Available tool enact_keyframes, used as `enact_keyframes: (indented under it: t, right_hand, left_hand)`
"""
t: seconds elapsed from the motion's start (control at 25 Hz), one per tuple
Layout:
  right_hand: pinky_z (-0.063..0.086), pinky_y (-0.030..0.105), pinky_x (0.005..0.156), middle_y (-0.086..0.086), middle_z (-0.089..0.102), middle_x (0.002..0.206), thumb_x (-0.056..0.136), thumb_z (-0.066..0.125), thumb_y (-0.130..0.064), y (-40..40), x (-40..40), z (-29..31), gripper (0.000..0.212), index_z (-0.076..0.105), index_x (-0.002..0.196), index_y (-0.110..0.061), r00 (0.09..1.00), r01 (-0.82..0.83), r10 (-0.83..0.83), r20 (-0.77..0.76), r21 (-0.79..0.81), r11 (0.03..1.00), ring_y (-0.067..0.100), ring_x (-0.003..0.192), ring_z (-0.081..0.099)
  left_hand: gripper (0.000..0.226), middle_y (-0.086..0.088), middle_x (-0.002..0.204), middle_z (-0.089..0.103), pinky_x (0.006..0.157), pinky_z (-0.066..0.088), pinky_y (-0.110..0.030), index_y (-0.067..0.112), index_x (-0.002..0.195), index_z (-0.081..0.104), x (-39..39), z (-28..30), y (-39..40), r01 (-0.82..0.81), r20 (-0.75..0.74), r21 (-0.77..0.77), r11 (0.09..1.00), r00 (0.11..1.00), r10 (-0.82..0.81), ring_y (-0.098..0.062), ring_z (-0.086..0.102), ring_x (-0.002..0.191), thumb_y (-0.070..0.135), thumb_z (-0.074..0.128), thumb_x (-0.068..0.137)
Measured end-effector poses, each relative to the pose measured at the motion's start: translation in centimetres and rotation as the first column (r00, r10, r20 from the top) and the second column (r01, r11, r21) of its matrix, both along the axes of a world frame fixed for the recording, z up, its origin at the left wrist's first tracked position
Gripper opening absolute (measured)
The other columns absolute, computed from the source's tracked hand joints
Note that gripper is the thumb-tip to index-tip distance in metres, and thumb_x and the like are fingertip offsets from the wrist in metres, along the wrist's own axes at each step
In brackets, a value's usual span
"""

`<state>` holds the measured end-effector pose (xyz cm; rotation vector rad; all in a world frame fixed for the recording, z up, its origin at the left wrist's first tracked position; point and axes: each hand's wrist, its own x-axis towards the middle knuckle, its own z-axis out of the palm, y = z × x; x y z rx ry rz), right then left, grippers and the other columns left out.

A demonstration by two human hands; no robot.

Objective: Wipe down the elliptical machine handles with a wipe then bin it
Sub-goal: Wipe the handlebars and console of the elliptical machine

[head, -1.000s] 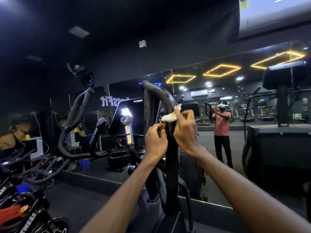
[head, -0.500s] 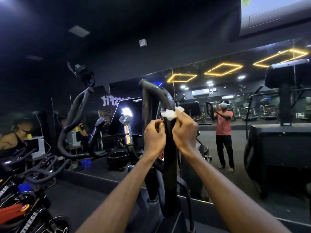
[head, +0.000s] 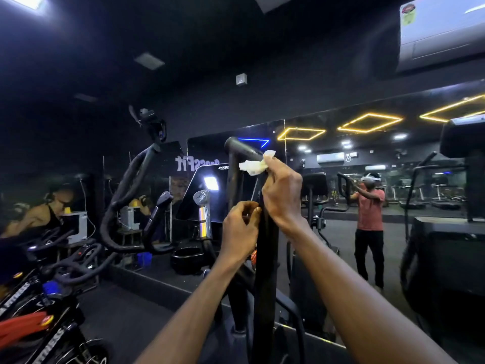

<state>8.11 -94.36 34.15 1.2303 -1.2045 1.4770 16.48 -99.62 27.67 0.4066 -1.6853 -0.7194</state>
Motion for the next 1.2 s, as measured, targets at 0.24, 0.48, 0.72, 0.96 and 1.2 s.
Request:
enact_keyframes:
  t: [0.24, 0.48, 0.72, 0.96, 1.2]
  right_hand:
    - [0.036, 0.025, 0.077, 0.009, 0.07, 0.122, 0.089, 0.064, -0.002, 0.4, -1.9, -4.2, 0.025, 0.074, 0.112, -0.008, 0.93, 0.263, -0.252, -0.266, 0.007, 0.965, 0.027, 0.086, 0.052]
    - [0.051, 0.036, 0.073, 0.013, 0.053, 0.105, 0.083, 0.064, 0.004, 0.6, -2.1, -0.1, 0.013, 0.071, 0.093, -0.002, 0.778, 0.4, -0.205, -0.594, 0.215, 0.891, 0.024, 0.091, 0.048]
    - [0.052, 0.04, 0.074, 0.011, 0.052, 0.105, 0.087, 0.063, 0.004, 1.0, -2.0, 1.8, 0.022, 0.073, 0.104, -0.005, 0.856, 0.389, -0.269, -0.442, 0.205, 0.898, 0.024, 0.089, 0.048]
    - [0.051, 0.047, 0.07, 0.016, 0.056, 0.097, 0.085, 0.064, 0.002, -0.1, -0.8, 4.8, 0.018, 0.076, 0.094, -0.007, 0.863, 0.389, -0.283, -0.419, 0.192, 0.901, 0.034, 0.084, 0.053]
    - [0.038, 0.014, 0.078, 0.01, 0.064, 0.1, 0.084, 0.067, 0.001, 0.9, -0.9, 0.4, 0.013, 0.075, 0.086, -0.008, 0.908, 0.343, -0.307, -0.285, 0.084, 0.936, 0.021, 0.089, 0.053]
  left_hand:
    - [0.016, -0.001, 0.097, 0.064, 0.077, 0.05, -0.024, 0.015, 0.105, 0.069, 0.4, 0.7, -1.9, -0.129, 0.036, -0.137, 0.982, 0.99, 0.135, -0.014, 0.061, 0.083, 0.02, 0.067, 0.09]
    - [0.02, -0.001, 0.098, 0.06, 0.08, 0.042, -0.014, 0.012, 0.101, 0.07, 0.3, 2.7, -3.7, -0.244, -0.138, -0.249, 0.937, 0.967, 0.215, -0.013, 0.057, 0.085, 0.002, 0.061, 0.086]
    - [0.022, -0.003, 0.105, 0.055, 0.077, 0.033, -0.002, 0.012, 0.104, 0.067, 0.5, 4.0, -4.9, -0.24, -0.128, -0.23, 0.943, 0.968, 0.215, -0.007, 0.051, 0.082, 0.002, 0.058, 0.087]
    - [0.026, -0.004, 0.11, 0.052, 0.089, 0.046, -0.026, 0.014, 0.109, 0.066, 0.3, 5.4, -5.9, -0.234, -0.125, -0.264, 0.936, 0.97, 0.207, -0.017, 0.055, 0.099, 0.004, 0.057, 0.087]
    - [0.035, -0.006, 0.121, 0.047, 0.091, 0.044, -0.027, 0.016, 0.121, 0.057, 0.3, 7.5, -6.5, -0.217, -0.137, -0.254, 0.943, 0.973, 0.187, -0.02, 0.049, 0.109, 0.01, 0.059, 0.087]
